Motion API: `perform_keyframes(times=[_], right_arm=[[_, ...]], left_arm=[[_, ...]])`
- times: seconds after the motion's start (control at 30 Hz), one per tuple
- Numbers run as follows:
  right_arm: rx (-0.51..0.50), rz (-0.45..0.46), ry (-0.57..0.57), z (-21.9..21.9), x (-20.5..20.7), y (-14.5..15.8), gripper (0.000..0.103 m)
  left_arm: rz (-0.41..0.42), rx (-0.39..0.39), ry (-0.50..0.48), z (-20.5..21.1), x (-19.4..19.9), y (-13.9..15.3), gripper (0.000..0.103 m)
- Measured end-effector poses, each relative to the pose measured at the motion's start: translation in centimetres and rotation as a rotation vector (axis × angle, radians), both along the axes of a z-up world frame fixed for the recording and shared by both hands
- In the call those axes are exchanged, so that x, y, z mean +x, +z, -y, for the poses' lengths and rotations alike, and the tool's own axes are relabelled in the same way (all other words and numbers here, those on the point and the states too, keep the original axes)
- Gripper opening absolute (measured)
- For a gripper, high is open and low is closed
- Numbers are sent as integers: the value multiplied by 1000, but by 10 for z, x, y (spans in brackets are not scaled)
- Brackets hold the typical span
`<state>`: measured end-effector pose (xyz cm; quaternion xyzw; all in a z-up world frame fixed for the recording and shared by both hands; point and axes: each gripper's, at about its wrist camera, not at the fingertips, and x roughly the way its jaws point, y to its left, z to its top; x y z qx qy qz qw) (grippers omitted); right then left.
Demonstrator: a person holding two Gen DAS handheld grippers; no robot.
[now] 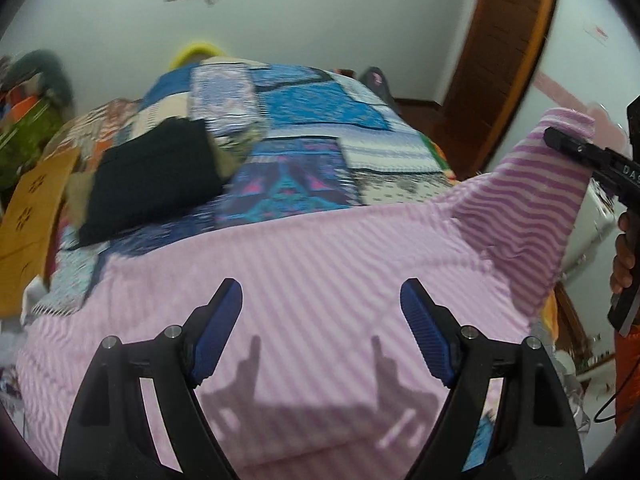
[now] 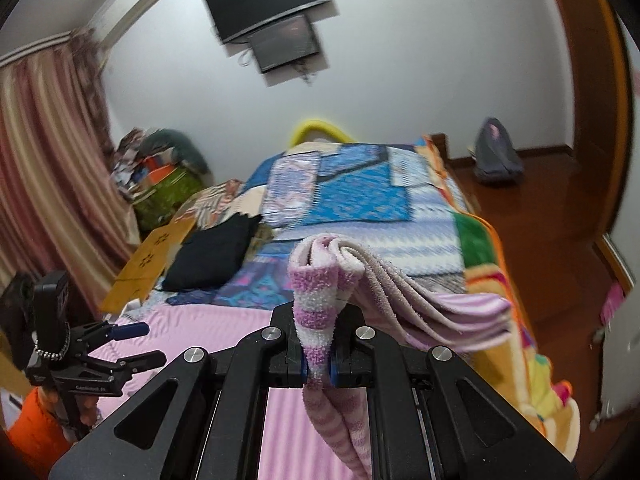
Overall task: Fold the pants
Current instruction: 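Grasp a pants leg hem with the right tool and lift it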
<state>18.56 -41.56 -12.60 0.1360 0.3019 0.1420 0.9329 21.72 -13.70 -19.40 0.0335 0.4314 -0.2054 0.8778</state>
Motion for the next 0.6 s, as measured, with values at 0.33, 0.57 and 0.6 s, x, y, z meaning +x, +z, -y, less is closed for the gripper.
perform_keyframes(times=[0.33, 0.57, 0.6], right_arm=[[-49, 4, 229, -117, 16, 9, 6], [-64, -105, 445, -199, 6, -31, 6], [-72, -128, 475, -208, 2, -39, 6]], left_arm=[[3, -7, 180, -110, -17, -5, 82], [-27, -19, 259, -153, -29, -17, 82], [-30, -20, 264, -156, -31, -18, 82]])
